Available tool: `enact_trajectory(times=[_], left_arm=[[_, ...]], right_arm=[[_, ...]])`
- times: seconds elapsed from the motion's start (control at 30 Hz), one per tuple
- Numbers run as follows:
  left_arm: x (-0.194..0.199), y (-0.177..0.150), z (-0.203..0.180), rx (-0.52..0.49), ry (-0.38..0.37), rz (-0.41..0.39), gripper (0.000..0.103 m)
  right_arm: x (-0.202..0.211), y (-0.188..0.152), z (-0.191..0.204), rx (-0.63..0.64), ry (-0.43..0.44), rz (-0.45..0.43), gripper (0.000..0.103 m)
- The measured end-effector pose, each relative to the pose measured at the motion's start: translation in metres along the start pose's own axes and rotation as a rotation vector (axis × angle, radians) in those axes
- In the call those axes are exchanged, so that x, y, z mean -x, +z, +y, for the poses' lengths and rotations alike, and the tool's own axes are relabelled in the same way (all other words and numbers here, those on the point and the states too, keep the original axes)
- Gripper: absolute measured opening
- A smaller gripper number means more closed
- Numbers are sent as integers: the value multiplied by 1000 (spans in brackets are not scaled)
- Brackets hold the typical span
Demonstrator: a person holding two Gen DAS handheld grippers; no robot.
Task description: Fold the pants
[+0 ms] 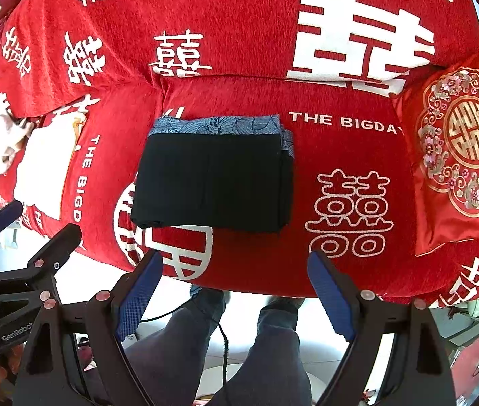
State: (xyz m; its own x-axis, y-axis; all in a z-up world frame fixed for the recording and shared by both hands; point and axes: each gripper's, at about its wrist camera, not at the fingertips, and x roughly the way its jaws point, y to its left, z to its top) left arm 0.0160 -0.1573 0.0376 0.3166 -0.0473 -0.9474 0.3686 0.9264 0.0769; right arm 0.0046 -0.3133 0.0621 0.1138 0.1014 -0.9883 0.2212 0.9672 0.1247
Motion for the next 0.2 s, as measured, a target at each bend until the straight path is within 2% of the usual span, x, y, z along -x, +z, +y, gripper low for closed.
enact_trajectory(times=[0.2], left_arm=[[1,-2,1,-7,-8,-4,103]], right_arm=[[0,-7,3,-13,0,2,90]])
